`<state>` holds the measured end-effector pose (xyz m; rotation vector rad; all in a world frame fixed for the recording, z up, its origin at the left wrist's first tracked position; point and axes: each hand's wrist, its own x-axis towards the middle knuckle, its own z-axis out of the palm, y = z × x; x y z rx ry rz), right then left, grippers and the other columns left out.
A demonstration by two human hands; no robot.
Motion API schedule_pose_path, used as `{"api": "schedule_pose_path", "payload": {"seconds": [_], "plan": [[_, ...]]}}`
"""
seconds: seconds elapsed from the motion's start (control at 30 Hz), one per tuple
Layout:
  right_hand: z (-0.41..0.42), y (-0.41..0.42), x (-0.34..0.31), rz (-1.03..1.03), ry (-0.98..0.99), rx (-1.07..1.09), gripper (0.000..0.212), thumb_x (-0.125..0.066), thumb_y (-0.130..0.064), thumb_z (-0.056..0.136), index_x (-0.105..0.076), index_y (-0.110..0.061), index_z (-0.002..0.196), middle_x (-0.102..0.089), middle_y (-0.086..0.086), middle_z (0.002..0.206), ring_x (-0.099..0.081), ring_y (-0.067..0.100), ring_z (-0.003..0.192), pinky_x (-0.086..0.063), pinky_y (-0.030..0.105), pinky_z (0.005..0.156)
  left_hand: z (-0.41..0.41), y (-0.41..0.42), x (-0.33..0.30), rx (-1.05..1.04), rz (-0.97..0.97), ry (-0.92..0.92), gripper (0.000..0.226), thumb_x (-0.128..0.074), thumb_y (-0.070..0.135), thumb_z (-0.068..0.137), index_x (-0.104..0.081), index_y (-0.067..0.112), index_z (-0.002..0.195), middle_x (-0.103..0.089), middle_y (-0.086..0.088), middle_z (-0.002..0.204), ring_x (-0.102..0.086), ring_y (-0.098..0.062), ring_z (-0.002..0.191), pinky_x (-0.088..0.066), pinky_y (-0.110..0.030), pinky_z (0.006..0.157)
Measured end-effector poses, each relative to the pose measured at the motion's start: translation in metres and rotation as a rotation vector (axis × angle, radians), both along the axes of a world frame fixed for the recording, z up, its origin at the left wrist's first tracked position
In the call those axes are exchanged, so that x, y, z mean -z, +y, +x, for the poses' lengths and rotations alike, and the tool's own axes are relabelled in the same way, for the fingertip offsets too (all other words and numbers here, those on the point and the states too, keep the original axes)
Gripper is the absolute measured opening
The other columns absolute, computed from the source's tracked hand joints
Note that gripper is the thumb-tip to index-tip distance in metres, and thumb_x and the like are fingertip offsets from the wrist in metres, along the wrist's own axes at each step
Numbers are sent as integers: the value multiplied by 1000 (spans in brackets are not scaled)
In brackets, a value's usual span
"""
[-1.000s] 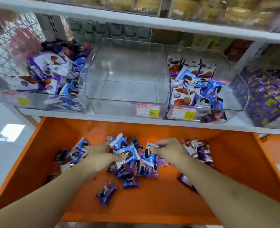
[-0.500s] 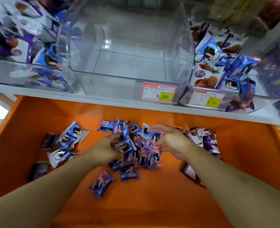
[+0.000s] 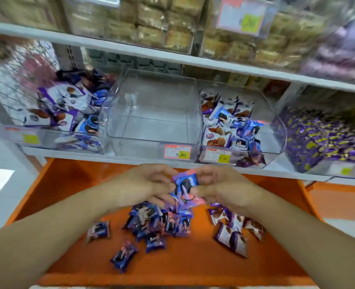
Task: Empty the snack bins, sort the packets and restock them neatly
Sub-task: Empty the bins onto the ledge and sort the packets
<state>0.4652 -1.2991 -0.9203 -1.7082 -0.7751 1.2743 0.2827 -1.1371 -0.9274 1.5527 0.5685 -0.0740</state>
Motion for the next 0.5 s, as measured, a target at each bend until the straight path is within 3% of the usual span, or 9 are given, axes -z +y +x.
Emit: {"api": "schedule_pose_path", "payload": {"seconds": [0.13, 0.37, 0.5], "plan": [[-6, -21, -25, 94, -42, 27, 20, -77, 0, 91, -75, -7, 110, -77, 13, 107, -74, 18, 91, -61, 31, 76, -7, -17, -30, -27, 47, -53, 22, -72, 9, 95, -64, 4, 114, -76, -19, 103, -77, -30, 97, -63, -44, 89], [-9, -20, -30, 154, -36, 108, 23, -76, -10, 94, -74, -9, 117, -78, 12, 110, -75, 31, 103, -63, 50, 90, -8, -28, -36, -158, 130, -53, 17, -74, 9, 93, -63, -2, 101, -79, -12, 96, -78, -28, 92, -65, -42, 83], [-15, -10, -25, 106, -81, 32, 35, -82, -11, 89, -71, -10, 122, -76, 11, 115, -77, 26, 100, -66, 45, 78, -13, -22, -38, -205, 121, -59, 17, -74, 11, 93, -65, -1, 100, -79, -14, 92, -78, -27, 91, -64, -41, 86]]}}
